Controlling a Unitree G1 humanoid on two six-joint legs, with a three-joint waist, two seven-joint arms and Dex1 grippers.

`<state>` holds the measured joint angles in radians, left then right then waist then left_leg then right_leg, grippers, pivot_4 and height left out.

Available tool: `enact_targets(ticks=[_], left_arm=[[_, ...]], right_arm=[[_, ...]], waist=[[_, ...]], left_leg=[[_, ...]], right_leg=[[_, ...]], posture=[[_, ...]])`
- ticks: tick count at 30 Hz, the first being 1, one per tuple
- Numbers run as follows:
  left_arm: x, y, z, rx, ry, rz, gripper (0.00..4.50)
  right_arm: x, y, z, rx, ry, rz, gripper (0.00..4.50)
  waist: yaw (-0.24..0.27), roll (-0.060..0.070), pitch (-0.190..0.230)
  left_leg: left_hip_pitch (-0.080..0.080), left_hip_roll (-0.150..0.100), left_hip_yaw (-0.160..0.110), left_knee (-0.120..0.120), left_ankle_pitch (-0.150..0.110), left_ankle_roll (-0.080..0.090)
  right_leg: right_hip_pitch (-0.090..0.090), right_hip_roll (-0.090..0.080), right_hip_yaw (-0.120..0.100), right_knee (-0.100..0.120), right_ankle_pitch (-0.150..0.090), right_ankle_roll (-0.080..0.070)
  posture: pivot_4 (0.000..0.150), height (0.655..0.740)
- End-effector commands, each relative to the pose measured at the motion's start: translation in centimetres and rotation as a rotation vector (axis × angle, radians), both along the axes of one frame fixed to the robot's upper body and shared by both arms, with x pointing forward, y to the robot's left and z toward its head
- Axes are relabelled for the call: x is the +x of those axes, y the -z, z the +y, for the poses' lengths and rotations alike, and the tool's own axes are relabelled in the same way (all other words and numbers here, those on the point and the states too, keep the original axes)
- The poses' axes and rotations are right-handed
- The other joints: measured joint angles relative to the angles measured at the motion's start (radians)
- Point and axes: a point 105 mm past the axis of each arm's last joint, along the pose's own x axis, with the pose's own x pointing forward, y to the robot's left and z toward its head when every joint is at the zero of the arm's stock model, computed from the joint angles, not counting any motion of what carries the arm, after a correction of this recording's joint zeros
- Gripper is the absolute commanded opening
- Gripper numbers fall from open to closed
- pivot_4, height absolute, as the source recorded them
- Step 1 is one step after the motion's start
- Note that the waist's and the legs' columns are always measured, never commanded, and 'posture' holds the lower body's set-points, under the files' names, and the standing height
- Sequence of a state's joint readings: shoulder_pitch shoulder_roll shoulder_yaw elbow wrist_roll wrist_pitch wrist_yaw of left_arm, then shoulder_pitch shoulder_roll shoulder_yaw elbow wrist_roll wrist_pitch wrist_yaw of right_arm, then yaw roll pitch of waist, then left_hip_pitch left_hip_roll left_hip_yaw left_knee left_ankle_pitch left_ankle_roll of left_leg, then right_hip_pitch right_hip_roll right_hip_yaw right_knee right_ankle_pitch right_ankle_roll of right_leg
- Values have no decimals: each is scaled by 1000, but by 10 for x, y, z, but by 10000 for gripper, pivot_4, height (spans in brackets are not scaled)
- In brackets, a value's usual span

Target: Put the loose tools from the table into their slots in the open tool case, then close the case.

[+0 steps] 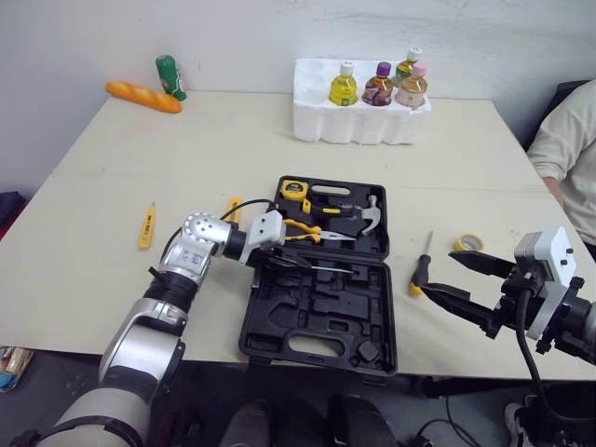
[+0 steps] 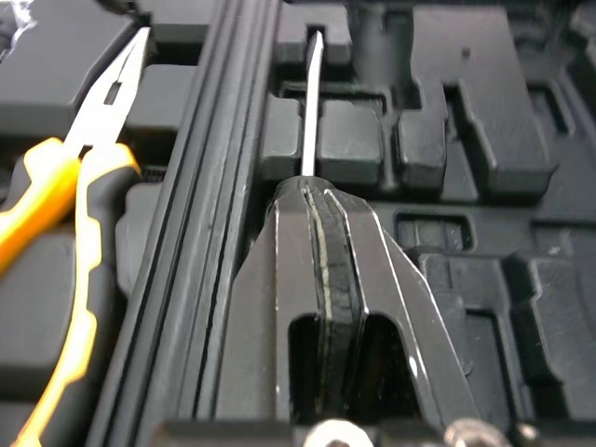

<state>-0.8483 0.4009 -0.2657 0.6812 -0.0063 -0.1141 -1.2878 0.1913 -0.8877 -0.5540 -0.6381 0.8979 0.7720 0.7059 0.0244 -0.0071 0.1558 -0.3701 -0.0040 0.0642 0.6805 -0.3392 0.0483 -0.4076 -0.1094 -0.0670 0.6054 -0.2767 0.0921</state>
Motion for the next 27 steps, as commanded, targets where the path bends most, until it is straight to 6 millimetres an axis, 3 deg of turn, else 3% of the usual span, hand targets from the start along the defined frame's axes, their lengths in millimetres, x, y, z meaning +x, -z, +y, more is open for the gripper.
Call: enact_targets(ticks=[1,7,12,16,19,21,22,26,27], left_arm=[[-9,60,23,248,-54,96,224],[-5,61,17,244,-88,98,224],[-7,56,15,218,-73,93,224],[-3,21,15,-5,-120,85,224],[-10,-28,28,-318,-156,149,9207],[-8,-48,58,-462,-317,189,18031],[-7,-51,67,-485,-377,193,22634],[-33,-36,158,-493,-727,197,41740],[-39,-33,183,-504,-833,197,44516]], right_arm=[[-6,-7,1,-14,-3,-43,45000],[-10,-2,-2,-34,12,-35,45000],[-9,-2,-4,-30,15,-37,45000],[-6,-3,-15,-34,55,-39,45000],[-6,-4,-32,-42,110,-38,45000],[-7,-5,-48,-56,155,-28,45000],[-8,-5,-53,-59,166,-25,45000],[-12,-7,-94,-97,285,-4,45000],[-13,-7,-103,-105,311,-1,45000]], waist=[[0,2,-2],[0,3,-8],[1,5,-9],[0,6,-9],[-13,4,-1],[-24,2,3],[-26,2,4],[-30,8,11],[-28,8,12]], left_leg=[[1,0,0,0,0,0],[17,0,-1,-9,-2,-2],[18,0,0,-13,-1,0],[17,0,0,-13,0,1],[14,0,0,-15,3,1],[8,0,0,-17,4,-2],[1,0,-1,-17,7,-6],[-3,0,-1,-18,11,-11],[-2,0,0,-20,11,-11]], right_leg=[[1,0,0,0,0,0],[19,-1,0,-11,-2,-4],[20,-2,-1,-15,-2,-5],[19,-2,-1,-15,-3,-5],[14,-2,-1,-13,-2,-3],[6,-2,-2,-12,0,0],[0,-2,-3,-10,0,-1],[-5,-2,-6,-9,-1,-1],[-3,-2,-7,-9,-1,-1]], posture=[[1500,7367],[1500,7367],[1500,7367],[1500,7367],[1500,7367],[1500,7367],[1500,7367],[1500,7367],[1500,7367]])
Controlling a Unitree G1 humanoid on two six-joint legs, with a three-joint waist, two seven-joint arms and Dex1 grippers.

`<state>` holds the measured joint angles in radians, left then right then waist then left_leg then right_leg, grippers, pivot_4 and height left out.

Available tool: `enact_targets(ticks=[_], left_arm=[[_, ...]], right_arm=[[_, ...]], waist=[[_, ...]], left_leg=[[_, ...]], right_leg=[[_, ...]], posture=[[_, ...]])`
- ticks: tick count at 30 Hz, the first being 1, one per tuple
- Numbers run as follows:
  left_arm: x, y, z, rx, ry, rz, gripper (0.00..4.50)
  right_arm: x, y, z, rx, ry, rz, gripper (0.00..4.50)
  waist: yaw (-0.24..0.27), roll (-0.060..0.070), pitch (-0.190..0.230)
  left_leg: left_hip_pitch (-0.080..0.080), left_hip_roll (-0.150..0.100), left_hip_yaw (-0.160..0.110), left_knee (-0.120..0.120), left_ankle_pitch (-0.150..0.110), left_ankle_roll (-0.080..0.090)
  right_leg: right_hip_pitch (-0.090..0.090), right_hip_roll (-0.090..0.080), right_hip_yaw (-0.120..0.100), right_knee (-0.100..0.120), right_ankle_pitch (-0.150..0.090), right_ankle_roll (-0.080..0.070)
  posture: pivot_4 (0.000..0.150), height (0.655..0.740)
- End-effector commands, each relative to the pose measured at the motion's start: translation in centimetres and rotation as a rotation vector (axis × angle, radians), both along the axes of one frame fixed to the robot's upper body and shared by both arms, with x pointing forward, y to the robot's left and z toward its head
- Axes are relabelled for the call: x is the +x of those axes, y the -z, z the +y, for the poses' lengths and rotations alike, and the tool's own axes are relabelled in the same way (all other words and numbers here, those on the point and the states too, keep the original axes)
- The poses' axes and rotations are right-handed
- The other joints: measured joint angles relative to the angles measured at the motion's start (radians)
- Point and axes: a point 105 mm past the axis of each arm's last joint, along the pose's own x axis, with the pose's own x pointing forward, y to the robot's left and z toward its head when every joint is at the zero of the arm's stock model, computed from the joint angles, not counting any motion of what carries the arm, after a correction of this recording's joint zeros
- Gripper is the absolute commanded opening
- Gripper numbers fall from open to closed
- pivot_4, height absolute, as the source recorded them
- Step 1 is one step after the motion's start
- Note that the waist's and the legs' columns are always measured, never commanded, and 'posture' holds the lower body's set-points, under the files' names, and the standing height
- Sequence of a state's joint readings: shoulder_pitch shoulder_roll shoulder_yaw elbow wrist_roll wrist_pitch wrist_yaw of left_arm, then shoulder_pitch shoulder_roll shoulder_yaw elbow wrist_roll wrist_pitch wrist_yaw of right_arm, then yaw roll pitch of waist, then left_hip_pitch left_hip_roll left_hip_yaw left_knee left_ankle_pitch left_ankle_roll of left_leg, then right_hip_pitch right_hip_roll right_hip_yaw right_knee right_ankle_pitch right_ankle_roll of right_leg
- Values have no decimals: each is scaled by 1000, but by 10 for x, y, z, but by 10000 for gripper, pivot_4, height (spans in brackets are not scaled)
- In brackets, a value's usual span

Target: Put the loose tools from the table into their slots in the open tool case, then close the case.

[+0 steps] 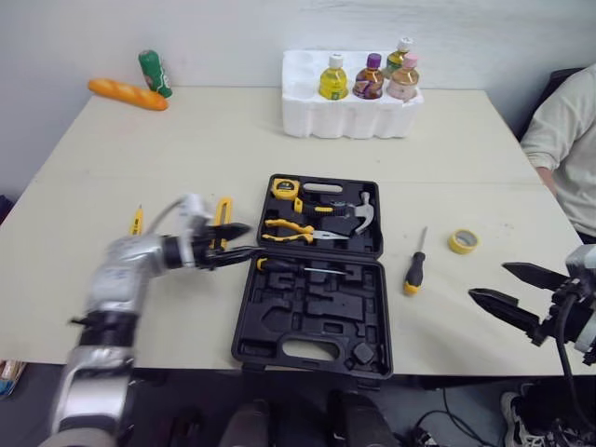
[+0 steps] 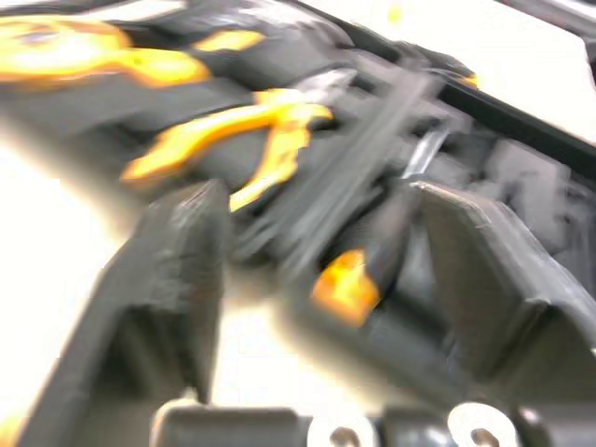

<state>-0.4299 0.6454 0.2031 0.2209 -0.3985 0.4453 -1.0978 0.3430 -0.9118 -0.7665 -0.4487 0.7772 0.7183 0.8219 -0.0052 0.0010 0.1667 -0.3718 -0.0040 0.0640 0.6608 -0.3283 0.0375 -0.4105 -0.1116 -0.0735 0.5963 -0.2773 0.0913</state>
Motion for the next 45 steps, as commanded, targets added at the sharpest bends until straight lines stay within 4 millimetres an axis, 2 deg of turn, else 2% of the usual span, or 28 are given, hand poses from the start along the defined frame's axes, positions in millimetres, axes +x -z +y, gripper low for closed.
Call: enact_targets(ticks=[1,4,7,10,12,15,17,21,22,24,28,32,35,38,45], left_arm=[[-23,1,78,-28,-333,42,44516],[-51,8,144,4,-612,70,44516],[-77,13,190,44,-820,88,44516],[-95,16,215,71,-942,95,44516],[-97,15,215,83,-941,89,44516],[-89,10,198,104,-866,64,44516],[-80,3,179,91,-784,45,44516],[-64,-16,117,84,-511,16,44516],[-61,-22,96,86,-421,8,44516],[-58,-31,62,88,-275,-4,44516],[-56,-51,-2,72,21,-40,44516],[-65,-68,-59,75,327,-93,44516],[-70,-76,-83,89,477,-133,44516],[-77,-84,-102,105,635,-165,44516],[-77,-86,-113,102,717,-197,44516]], right_arm=[[-3,-12,-34,-54,91,-34,45000],[-4,-12,-58,-72,170,-34,45000],[-4,-11,-77,-79,229,-34,45000],[-2,-9,-90,-85,268,-34,45000],[1,-9,-90,-81,263,-36,45000],[8,-11,-78,-74,224,-53,45000],[12,-13,-64,-58,199,-69,45000],[16,-7,-21,-2,162,-78,45000],[16,-3,-6,14,157,-73,45000],[17,4,16,45,165,-63,45000],[27,16,50,136,269,-51,45000],[34,30,80,173,332,-16,45000],[39,42,87,180,405,14,45000],[41,56,95,78,423,33,45000],[50,73,89,85,518,49,45000]], waist=[[4,0,2],[6,-7,8],[15,-7,9],[27,-6,10],[31,-5,10],[30,-4,10],[29,-4,10],[28,-4,10],[28,-4,10],[27,-4,10],[25,-4,10],[18,-4,10],[9,-4,10],[3,-4,10],[2,-5,11]], left_leg=[[1,0,1,0,-1,1],[1,0,1,0,-6,8],[1,0,0,0,-9,2],[0,0,1,0,-9,2],[0,0,1,-2,-9,1],[0,0,2,-5,-8,0],[1,0,2,-8,-7,-2],[1,0,1,-12,-5,-5],[1,0,1,-12,-2,-11],[1,0,1,-12,-2,-11],[1,0,2,-10,-1,-11],[1,0,2,-10,1,-13],[1,0,2,-10,6,-8],[1,-1,3,-10,6,-8],[1,-1,4,-6,8,-7]], right_leg=[[0,0,0,-3,0,0],[1,-1,0,-4,0,0],[1,-2,0,-4,0,0],[0,-4,-1,-4,-3,-7],[-1,-4,-1,-4,-3,-7],[-2,-4,-1,-4,-2,-5],[-3,-4,-2,-5,-2,-4],[-4,-4,-3,-4,-2,-5],[-4,-4,-4,-4,-2,-5],[-4,-4,-4,-4,-2,-5],[-3,-4,-3,-3,-2,-4],[-3,-3,-3,-1,-1,-4],[-4,-2,-3,1,-2,-4],[-4,-1,-3,4,-1,-4],[-3,1,-2,6,-2,-4]], posture=[[1500,7367],[1500,7367],[1500,7367],[1500,7367],[1500,7367],[1500,7367],[1500,7367],[1500,7367],[1500,7367],[1500,7367],[1500,7367],[1500,7367],[1500,7367],[1500,7367],[1500,7367]])
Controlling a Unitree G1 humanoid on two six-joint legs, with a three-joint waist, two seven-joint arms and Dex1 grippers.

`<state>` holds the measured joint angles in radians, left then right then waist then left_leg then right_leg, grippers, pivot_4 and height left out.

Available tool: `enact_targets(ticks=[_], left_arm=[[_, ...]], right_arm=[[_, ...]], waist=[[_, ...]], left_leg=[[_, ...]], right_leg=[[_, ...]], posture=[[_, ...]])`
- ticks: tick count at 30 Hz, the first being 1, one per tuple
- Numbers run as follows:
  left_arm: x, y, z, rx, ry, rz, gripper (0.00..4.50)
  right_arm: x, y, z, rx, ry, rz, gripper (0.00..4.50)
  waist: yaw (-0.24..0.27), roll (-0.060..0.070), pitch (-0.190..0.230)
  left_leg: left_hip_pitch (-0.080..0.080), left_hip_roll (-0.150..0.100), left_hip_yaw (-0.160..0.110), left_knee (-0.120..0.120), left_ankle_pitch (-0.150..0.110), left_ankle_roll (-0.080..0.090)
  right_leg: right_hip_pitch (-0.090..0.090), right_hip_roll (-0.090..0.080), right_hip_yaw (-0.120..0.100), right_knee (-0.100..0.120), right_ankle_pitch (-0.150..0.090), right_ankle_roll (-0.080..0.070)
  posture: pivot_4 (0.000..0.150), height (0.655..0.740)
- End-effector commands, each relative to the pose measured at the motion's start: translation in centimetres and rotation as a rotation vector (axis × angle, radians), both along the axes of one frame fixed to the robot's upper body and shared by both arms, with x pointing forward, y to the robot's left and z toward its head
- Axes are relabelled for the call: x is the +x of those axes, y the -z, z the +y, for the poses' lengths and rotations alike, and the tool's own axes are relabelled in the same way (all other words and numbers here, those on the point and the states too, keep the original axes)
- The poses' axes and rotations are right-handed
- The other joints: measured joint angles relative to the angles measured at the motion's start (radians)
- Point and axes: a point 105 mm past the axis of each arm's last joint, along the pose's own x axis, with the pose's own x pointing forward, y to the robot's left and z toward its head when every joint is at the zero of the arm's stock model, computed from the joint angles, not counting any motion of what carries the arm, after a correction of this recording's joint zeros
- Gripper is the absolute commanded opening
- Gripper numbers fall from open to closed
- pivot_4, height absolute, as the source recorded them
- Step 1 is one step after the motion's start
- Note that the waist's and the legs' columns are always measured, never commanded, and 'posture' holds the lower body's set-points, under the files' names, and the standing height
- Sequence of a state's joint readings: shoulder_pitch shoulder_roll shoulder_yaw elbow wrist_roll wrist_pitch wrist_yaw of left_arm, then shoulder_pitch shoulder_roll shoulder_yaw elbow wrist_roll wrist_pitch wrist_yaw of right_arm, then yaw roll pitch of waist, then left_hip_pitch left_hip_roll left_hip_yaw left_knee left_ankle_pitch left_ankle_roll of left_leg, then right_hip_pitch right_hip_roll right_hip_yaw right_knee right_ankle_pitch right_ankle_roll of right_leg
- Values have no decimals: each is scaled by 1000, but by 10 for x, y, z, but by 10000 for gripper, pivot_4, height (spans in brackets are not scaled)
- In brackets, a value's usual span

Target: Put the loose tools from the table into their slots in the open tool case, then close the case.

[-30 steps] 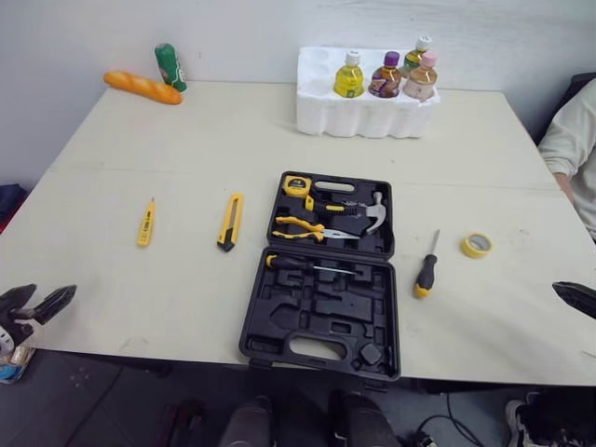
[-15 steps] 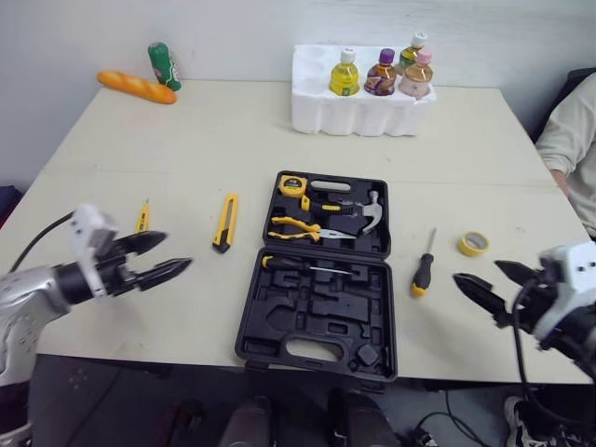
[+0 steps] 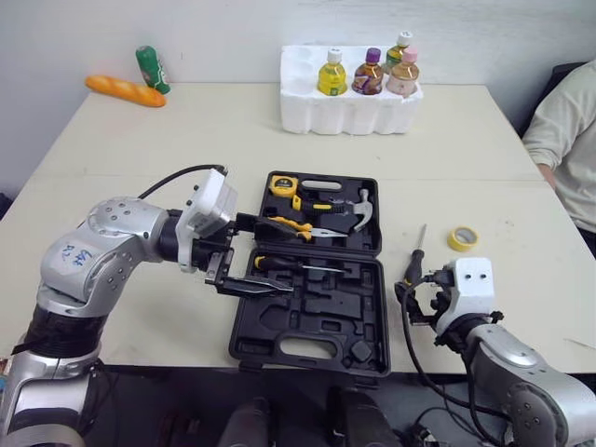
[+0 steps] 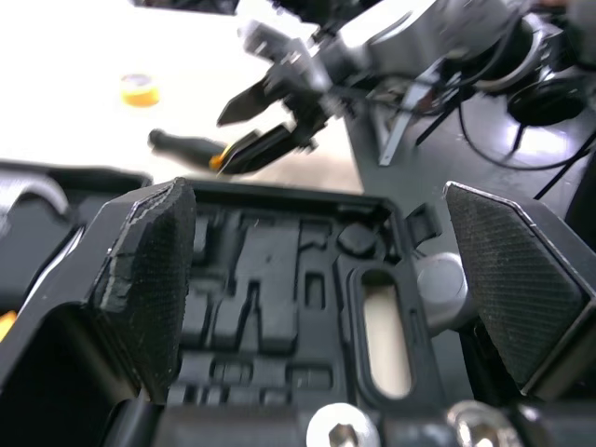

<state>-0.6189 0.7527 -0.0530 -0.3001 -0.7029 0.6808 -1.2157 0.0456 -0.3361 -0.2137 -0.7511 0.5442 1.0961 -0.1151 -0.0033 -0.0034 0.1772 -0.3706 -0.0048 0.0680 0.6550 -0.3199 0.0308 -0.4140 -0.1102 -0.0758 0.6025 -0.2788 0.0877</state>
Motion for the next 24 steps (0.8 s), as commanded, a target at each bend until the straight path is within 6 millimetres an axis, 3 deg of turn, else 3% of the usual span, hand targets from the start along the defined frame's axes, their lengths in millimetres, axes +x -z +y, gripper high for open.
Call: enact_targets(ticks=[1,2,5,9,11,15,19,21,24], left_arm=[[1,-5,0,-12,16,-36,44516],[1,-6,1,-13,14,-37,44516],[4,-6,3,-14,5,-43,45000],[7,-5,6,-11,-9,-51,45000],[7,-4,6,-12,-14,-55,45000],[8,-3,7,-18,-36,-58,45000],[8,0,15,-5,-72,-53,45000],[7,0,20,-4,-90,-48,45000],[6,2,37,24,-150,-30,45000]], right_arm=[[4,1,-7,3,55,-31,45000],[4,2,-7,9,56,-31,45000],[4,4,-8,9,63,-44,36770],[6,2,-7,10,46,-77,15634],[7,0,-5,10,28,-90,8980],[8,-7,-14,-17,67,-111,9001],[9,-29,-19,-10,57,-190,9001],[8,-41,-14,-11,-39,-214,9001],[3,-59,4,-17,-318,-215,9001]], waist=[[0,0,0],[0,0,0],[0,0,0],[0,0,0],[0,0,0],[0,0,0],[-1,0,0],[0,0,0],[-2,-1,0]], left_leg=[[0,0,0,1,0,0],[0,0,0,2,0,0],[0,0,0,3,0,0],[0,0,-1,3,0,1],[0,0,-1,3,0,1],[0,0,-1,3,0,1],[0,1,-1,3,0,1],[0,1,-1,3,0,1],[0,1,-1,4,-1,2]], right_leg=[[0,0,0,0,0,0],[0,0,0,1,0,0],[0,0,0,2,0,0],[0,0,0,3,0,0],[0,0,0,3,0,0],[0,0,0,4,0,0],[0,0,1,4,0,0],[0,0,1,4,0,0],[0,0,1,3,0,0]], posture=[[1500,7367],[1500,7367],[1500,7367],[1500,7367],[1500,7367],[1500,7367],[1500,7367],[1500,7367],[1500,7367]])
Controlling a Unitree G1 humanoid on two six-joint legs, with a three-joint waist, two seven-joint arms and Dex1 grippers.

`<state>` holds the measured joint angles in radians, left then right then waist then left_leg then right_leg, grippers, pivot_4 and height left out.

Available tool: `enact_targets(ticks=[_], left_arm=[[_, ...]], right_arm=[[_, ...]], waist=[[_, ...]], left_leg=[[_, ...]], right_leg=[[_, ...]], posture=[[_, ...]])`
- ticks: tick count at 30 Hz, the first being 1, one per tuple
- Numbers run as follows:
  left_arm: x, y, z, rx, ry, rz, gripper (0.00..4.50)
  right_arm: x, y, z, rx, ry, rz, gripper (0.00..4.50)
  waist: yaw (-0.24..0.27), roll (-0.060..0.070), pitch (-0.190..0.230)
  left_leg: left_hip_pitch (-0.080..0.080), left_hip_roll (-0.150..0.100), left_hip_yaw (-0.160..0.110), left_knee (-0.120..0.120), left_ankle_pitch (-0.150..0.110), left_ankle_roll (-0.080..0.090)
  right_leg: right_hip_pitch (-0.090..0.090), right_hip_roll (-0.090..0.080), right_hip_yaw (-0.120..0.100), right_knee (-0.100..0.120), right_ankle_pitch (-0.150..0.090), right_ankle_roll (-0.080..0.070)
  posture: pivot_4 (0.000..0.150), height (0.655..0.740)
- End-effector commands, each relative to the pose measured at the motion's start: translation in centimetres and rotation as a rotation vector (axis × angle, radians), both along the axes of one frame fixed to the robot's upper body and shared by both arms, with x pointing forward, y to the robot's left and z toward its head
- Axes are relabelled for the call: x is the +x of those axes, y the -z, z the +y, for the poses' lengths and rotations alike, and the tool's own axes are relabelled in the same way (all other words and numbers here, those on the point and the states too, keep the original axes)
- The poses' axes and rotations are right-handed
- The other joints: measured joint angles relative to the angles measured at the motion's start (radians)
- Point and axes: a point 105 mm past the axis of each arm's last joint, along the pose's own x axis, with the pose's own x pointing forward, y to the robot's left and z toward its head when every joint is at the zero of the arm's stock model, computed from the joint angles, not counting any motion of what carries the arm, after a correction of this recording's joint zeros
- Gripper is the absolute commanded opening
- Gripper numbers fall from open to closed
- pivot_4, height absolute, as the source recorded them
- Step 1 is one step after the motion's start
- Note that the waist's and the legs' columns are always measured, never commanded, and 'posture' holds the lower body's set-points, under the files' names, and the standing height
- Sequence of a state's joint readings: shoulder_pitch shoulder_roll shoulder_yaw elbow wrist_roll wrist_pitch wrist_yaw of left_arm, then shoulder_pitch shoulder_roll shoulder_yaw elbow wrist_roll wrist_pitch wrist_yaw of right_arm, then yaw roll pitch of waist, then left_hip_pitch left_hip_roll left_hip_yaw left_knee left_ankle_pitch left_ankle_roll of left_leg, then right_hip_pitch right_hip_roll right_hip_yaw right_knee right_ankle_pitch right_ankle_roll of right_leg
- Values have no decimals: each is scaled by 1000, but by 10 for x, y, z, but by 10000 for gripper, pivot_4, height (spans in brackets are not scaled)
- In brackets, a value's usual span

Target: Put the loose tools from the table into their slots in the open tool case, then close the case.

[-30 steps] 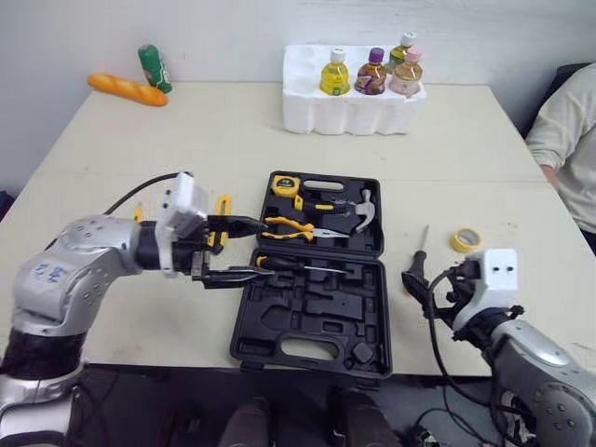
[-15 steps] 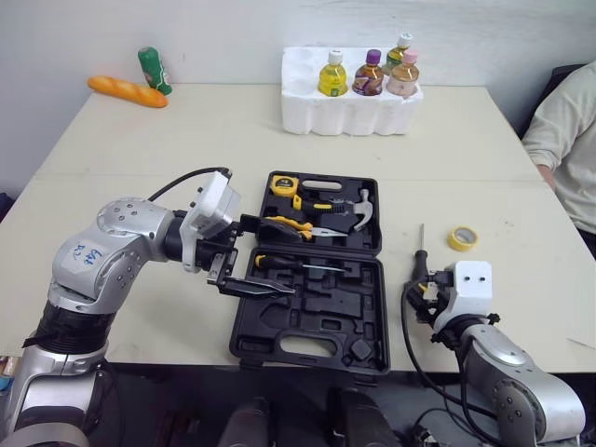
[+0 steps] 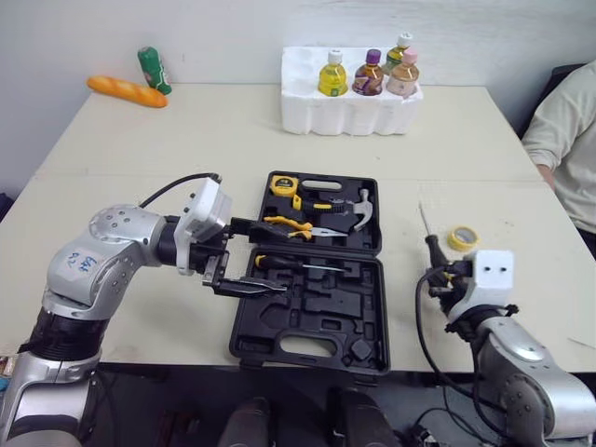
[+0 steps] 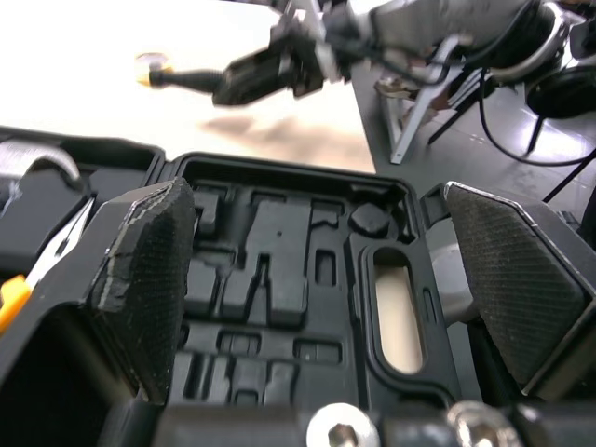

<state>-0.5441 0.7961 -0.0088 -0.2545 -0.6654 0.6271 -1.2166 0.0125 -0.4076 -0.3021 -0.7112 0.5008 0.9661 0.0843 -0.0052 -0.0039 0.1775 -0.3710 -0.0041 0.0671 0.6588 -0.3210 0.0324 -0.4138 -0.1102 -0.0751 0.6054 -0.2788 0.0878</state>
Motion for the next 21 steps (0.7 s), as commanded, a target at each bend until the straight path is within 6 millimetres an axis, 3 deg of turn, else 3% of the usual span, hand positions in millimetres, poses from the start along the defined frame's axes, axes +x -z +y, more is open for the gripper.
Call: enact_targets(ticks=[1,6,9,15,21], left_arm=[[-4,-7,22,32,-62,-31,45000],[-2,7,65,161,-195,-2,45000],[-6,13,75,214,-210,4,45000],[-7,20,73,238,-199,-14,45000],[-3,20,67,240,-193,-42,45000]], right_arm=[[-11,-32,25,-26,-332,-41,9001],[-27,-47,57,-133,-810,104,9001],[-31,-48,71,-201,-1000,188,9001],[-14,-39,81,-325,-1101,280,9001],[-1,-22,78,-424,-1117,328,9001]], waist=[[-1,0,0],[1,-1,3],[2,-2,4],[5,-3,4],[2,-3,4]], left_leg=[[0,0,0,0,0,0],[1,1,-1,0,-4,7],[0,1,-3,1,-4,7],[-3,0,-4,2,-5,3],[-5,0,-3,3,-7,3]], right_leg=[[0,0,0,0,0,0],[0,0,-1,-1,0,0],[0,-1,-2,-2,-1,-1],[0,-4,-3,-5,-1,-1],[-1,-4,-4,-8,0,0]], posture=[[1500,7367],[1500,7367],[1500,7367],[1500,7367],[1500,7367]])
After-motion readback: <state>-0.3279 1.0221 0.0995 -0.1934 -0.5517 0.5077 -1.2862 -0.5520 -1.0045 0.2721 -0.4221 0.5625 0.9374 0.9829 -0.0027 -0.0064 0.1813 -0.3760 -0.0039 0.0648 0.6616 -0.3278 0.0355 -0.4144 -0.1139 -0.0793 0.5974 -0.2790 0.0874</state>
